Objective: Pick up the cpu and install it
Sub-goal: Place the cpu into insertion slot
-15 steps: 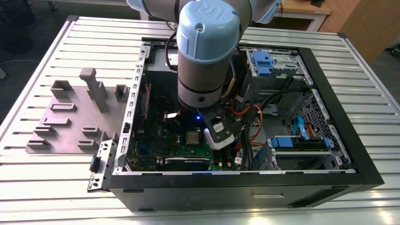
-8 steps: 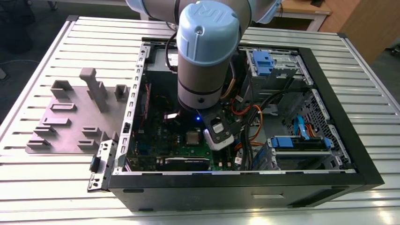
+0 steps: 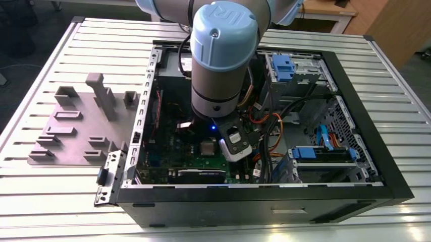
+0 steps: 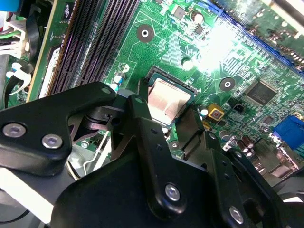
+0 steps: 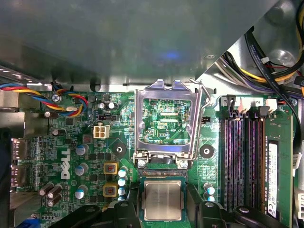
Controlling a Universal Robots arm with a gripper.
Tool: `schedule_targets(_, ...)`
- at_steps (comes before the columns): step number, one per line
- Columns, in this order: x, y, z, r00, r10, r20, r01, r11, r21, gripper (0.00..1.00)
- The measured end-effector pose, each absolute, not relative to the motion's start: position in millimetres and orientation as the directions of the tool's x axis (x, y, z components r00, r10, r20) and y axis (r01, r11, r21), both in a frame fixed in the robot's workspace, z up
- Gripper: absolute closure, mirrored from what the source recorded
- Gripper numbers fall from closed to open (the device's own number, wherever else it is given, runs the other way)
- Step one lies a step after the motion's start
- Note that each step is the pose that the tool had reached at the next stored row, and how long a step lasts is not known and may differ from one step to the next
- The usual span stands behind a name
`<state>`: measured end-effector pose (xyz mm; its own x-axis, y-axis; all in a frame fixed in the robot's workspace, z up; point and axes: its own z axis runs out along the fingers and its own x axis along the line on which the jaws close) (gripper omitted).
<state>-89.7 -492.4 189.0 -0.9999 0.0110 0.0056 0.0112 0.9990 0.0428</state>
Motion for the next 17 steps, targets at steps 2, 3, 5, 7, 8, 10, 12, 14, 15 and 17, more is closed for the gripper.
schedule_targets(2,-89.7,-492.4,189.0,-1.000,0.011,0.006,0.011,0.999,0.043,0.53)
schedule_targets(3,-89.7,-492.4,189.0,-1.000,0.011,0.006,0.011,0.999,0.043,0.53)
schedule_targets(5,-89.7,-492.4,189.0,-1.000,0.011,0.006,0.011,0.999,0.043,0.53)
schedule_targets(7,-89.7,-492.4,188.9,-1.000,0.011,0.006,0.011,0.999,0.043,0.53)
schedule_targets(8,-89.7,-492.4,188.9,-1.000,0.011,0.006,0.011,0.999,0.043,0.53)
schedule_targets(10,-89.7,-492.3,188.7,-1.000,0.011,0.006,0.011,0.999,0.043,0.52)
schedule_targets(12,-89.6,-492.3,188.6,-1.000,0.011,0.005,0.011,0.999,0.043,0.45)
schedule_targets(14,-89.7,-492.4,188.8,-1.000,0.011,0.006,0.011,0.999,0.043,0.45)
schedule_targets(15,-89.7,-492.4,188.8,-1.000,0.011,0.006,0.011,0.999,0.043,0.45)
schedule_targets(17,-89.7,-492.4,188.8,-1.000,0.011,0.006,0.011,0.999,0.043,0.45)
